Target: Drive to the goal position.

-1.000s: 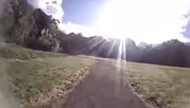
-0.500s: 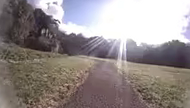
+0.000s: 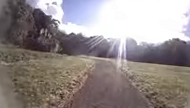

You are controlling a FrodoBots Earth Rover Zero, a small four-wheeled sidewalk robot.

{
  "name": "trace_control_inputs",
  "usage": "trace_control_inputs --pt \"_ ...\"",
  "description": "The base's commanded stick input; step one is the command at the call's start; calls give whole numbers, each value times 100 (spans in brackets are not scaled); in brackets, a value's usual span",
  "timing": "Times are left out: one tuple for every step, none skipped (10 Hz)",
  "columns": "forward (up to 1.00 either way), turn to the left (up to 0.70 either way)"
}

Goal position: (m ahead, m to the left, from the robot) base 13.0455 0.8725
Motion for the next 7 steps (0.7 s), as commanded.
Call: trace_control_inputs --pt "70 0" --pt "70 0" --pt "70 -3" --pt "70 -20" --pt "70 -34" --pt "70 -18" --pt "70 -3"
